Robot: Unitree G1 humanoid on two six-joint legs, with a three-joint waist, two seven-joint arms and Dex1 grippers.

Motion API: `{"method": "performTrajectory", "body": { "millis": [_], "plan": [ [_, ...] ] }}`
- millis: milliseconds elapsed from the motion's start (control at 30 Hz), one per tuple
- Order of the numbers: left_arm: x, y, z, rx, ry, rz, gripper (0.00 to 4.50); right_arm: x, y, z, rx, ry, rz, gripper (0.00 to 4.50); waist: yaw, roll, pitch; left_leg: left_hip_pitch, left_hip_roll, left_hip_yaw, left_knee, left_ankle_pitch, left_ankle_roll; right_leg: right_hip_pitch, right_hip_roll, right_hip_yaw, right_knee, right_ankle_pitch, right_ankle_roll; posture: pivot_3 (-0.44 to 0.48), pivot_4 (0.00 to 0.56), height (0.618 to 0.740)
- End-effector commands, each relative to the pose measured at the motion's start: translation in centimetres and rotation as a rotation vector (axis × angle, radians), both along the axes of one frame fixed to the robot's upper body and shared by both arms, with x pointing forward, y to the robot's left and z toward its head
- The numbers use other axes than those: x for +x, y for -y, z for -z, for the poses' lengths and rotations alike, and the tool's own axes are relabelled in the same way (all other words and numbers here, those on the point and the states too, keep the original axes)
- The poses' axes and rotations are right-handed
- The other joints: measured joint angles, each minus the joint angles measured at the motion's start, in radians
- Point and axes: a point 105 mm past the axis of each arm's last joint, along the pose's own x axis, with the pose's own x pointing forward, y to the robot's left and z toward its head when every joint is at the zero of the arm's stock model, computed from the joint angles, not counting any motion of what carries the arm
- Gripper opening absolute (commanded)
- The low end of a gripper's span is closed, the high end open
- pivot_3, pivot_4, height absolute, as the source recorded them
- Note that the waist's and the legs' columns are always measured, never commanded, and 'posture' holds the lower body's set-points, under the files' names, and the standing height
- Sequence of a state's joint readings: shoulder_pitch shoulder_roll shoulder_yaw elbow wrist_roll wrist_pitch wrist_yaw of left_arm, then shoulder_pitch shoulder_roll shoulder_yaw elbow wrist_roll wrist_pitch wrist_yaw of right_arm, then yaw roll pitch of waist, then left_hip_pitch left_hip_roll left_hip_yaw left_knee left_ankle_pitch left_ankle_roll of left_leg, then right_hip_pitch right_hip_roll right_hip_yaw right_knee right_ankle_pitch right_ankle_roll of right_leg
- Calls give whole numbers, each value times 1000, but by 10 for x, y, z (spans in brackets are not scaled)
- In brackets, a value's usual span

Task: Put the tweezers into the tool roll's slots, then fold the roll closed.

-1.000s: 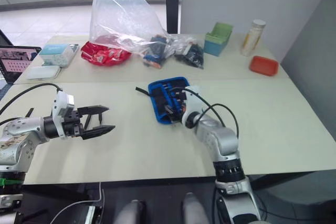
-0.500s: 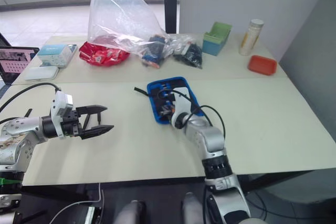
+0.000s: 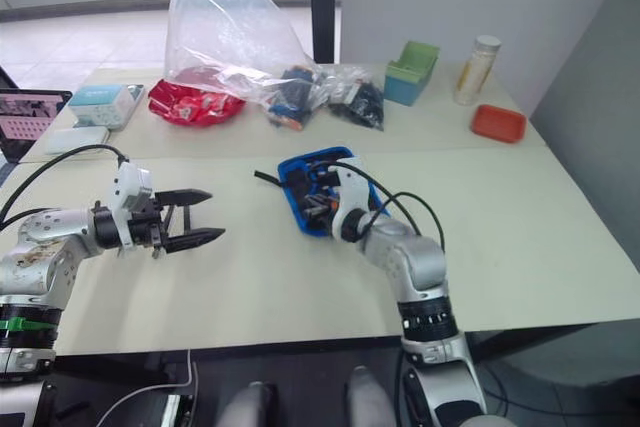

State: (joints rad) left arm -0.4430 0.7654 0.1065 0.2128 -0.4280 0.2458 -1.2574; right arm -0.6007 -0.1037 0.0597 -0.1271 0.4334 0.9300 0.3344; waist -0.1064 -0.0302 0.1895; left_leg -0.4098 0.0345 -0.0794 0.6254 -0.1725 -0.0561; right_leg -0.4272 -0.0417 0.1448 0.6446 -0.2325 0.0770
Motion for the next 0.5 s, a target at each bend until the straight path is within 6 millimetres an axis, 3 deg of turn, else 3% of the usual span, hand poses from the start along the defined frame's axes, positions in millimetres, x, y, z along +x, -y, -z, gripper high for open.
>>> {"method": "performTrajectory", "body": {
  "millis": [33, 100, 267, 500],
  "plan": [
    [2, 8, -13, 10, 66, 37, 4500, -21, -11, -5, -100, 70, -138, 68, 1, 0, 0, 0, 0, 0, 0, 0, 0, 0, 0, 0, 0, 0, 0, 0, 150, 733],
    [7, 19, -12, 6, 89, 58, 4500, -31, -10, 4, -276, 118, -227, 68, 6, 0, 0, 0, 0, 0, 1, 0, 0, 0, 0, 0, -1, 0, 0, 0, 150, 733],
    [27, 43, -12, 58, 170, 77, 4500, -45, -4, 10, -479, 170, -380, 68, 13, 0, 0, -1, -1, 0, 1, 0, 0, 1, -1, 0, -2, 0, 0, 0, 150, 733],
    [59, 53, -4, 311, 382, 97, 4500, -52, 10, 19, -551, 155, -420, 68, 11, -1, 0, -2, -1, -1, 1, 0, 0, 0, 0, -1, -3, 0, 1, 0, 150, 733]
  ]
}}
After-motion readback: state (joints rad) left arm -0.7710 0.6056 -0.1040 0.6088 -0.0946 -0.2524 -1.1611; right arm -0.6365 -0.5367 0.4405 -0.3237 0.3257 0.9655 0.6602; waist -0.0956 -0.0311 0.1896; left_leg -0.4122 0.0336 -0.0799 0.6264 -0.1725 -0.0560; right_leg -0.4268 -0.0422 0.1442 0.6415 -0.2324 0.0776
